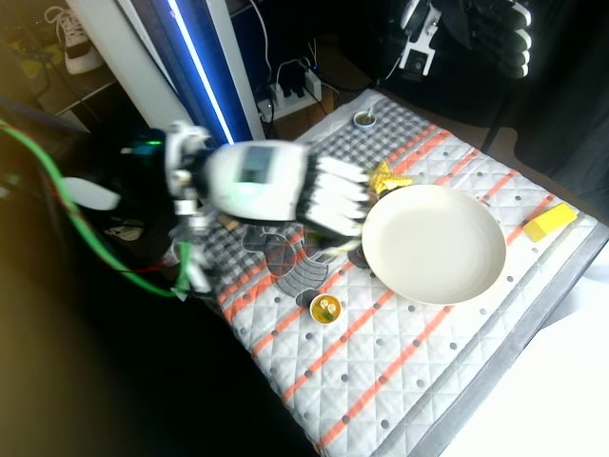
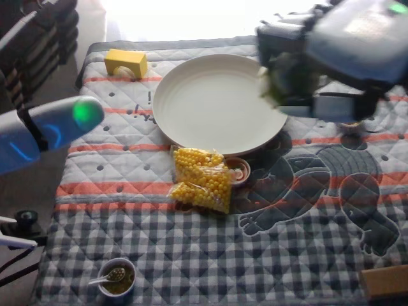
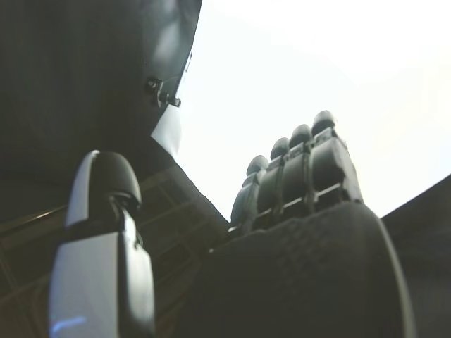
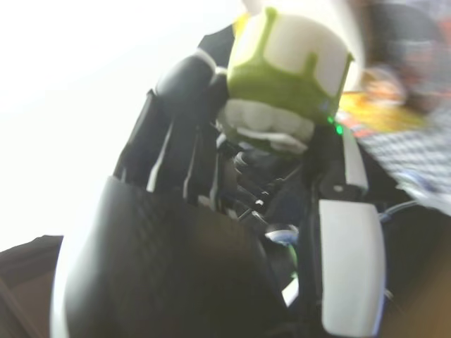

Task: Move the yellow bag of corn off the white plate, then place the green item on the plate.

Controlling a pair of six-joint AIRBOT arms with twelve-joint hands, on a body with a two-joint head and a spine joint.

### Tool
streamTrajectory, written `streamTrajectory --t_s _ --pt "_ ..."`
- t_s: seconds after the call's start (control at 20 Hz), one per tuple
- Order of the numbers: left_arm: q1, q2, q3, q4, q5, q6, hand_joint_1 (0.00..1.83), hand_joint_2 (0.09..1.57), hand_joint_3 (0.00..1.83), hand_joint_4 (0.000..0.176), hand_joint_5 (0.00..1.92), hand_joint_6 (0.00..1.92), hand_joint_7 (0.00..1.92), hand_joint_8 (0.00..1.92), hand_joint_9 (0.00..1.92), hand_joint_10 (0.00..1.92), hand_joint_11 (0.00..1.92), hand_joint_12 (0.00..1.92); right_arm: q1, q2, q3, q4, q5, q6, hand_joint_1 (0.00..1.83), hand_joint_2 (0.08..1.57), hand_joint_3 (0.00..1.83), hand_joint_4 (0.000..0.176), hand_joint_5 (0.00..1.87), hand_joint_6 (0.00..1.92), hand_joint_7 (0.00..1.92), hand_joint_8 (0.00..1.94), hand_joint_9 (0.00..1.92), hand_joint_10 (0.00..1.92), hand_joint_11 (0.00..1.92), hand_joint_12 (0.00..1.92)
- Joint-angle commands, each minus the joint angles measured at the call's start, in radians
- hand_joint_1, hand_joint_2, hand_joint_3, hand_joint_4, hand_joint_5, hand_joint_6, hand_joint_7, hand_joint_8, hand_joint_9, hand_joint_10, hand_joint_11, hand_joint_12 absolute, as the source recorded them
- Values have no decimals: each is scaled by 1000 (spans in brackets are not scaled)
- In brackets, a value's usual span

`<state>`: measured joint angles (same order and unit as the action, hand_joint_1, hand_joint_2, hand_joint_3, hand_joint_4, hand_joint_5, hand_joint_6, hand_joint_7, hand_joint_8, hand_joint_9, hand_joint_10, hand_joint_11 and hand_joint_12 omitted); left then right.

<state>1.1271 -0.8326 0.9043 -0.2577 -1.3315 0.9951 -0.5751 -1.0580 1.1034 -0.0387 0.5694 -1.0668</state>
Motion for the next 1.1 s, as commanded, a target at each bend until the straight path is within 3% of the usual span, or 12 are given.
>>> streamTrajectory --t_s 0.0,0.3,0.35,0.45,0.5,0.55,0.6,0.65,0.85,0.9,1.0,1.05 --pt "-10 -1 9 -6 -122 -6 735 1032 11 50 0 0 0 0 0 0 0 0 27 -40 37 -1 26 0 1345 1324 0 0 410 1375 556 1701 683 1794 853 1909" --pt "-18 -8 16 -5 -111 -6 815 1057 12 74 0 0 0 0 0 0 56 27 89 -229 232 43 -161 0 1082 1388 5 0 405 1660 615 1727 524 1760 592 1921" --pt "-19 -10 17 -5 -109 -6 835 1063 12 85 0 0 0 0 0 0 43 26 92 -246 251 50 -178 0 1049 1261 0 0 228 1063 335 1117 303 1399 258 1821" --pt "-21 -12 18 -5 -108 -7 831 1074 12 85 0 0 0 0 0 0 23 24 98 -252 256 52 -181 0 862 1171 0 0 90 311 153 329 56 892 25 1693" --pt "-21 -11 18 -5 -109 -7 837 1075 10 76 0 0 0 0 0 0 36 35 102 -251 254 52 -181 0 806 1166 0 39 34 130 62 139 10 594 4 1543" --pt "-21 -11 19 -5 -109 -7 860 1074 8 76 0 0 0 0 0 0 40 43 108 -250 247 52 -180 0 704 1154 0 43 6 25 12 27 1 118 0 1026" --pt "-21 -11 19 -5 -109 -7 853 1074 6 80 0 0 0 0 0 0 17 40 109 -250 241 52 -176 0 598 1156 3 36 0 4 2 5 0 23 0 412" --pt "-22 -11 19 -5 -110 -7 821 1081 8 68 0 0 0 0 0 0 3 7 112 -239 223 52 -165 0 608 1126 0 63 0 0 0 0 0 4 0 82" --pt "-24 -10 20 -6 -113 -11 768 1085 6 20 0 0 0 0 0 0 0 0 113 -120 104 52 -77 0 389 1061 0 59 0 0 0 0 0 0 7 8" --pt "-25 -9 20 -6 -115 -11 763 1080 4 28 0 0 0 0 0 0 0 0 112 -77 70 51 -48 0 343 1039 0 69 0 0 0 0 0 0 1 1" --pt "-28 -8 20 -14 -126 -12 673 1070 0 49 0 0 0 0 0 0 0 0 78 39 -26 51 62 0 279 1062 0 165 0 0 0 0 0 0 0 0" --pt "-28 -8 20 -20 -132 -12 643 1063 0 63 0 0 0 0 0 0 0 0 60 81 -59 51 96 0 347 1093 2 144 0 0 0 0 0 0 0 0"
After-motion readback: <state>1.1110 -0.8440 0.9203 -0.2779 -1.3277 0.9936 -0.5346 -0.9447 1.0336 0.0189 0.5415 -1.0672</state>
